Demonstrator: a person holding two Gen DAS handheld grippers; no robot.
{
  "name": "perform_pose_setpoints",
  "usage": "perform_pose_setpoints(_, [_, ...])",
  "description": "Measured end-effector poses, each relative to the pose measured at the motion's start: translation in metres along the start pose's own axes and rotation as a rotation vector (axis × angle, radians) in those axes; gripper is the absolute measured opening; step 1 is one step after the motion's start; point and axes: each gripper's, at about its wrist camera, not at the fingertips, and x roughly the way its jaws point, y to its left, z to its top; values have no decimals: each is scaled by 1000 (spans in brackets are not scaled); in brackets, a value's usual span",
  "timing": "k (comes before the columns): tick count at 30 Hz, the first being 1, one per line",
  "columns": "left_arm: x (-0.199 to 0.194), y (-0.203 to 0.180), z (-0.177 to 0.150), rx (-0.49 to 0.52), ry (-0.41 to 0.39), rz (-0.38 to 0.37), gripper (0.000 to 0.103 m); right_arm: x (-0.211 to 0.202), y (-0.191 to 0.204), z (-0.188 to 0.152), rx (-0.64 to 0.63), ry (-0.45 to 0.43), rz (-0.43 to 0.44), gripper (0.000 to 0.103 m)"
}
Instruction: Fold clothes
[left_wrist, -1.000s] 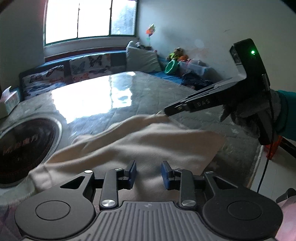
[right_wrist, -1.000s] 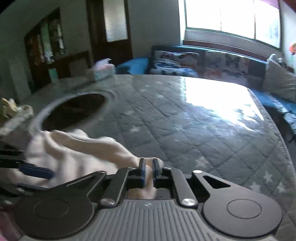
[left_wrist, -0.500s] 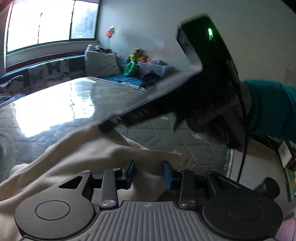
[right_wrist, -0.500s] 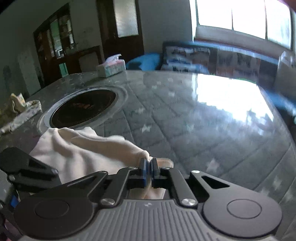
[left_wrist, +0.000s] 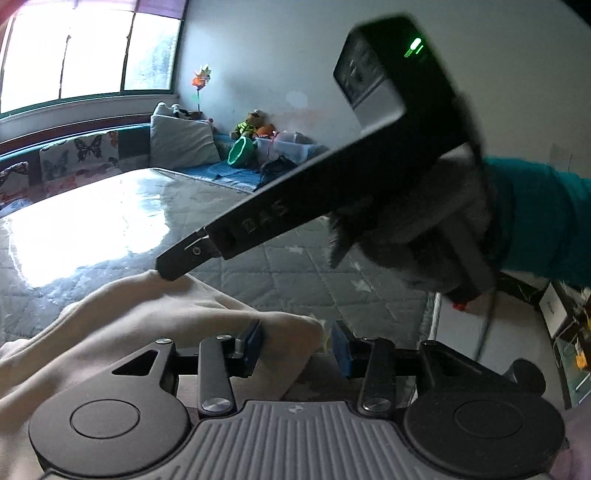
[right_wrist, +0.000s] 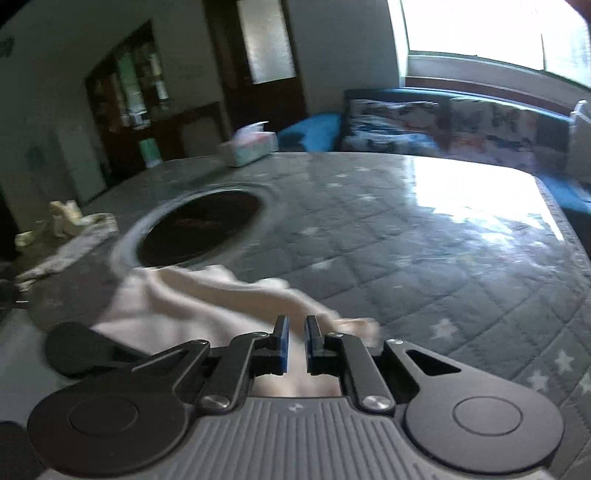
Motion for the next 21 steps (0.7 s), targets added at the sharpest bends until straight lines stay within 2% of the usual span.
perform_pose_setpoints(4, [-16,3,-12,-3,13,4,44,-8,12,-11,-8,32,51,8])
perform_pose_setpoints(7, [-35,11,-22,-17,27,27,44,-5,12,-26,3,65,49,8])
perform_pose_setpoints(10, [-58,23,-29,-51,20,99,45,0,11,-41,15,100,37,7])
perform_pose_setpoints(14, [-81,51,-32,-160,-10,240,47,-6,15,-31,-5,54,28,9])
perform_pose_setpoints(18, [-98,70,-40,-255,-34,339,47,10,20,-6,-44,13,21,10])
perform_pose_setpoints(21, [-103,80,-45,-307,-44,375,47,30,24,10,-58,4,12,10])
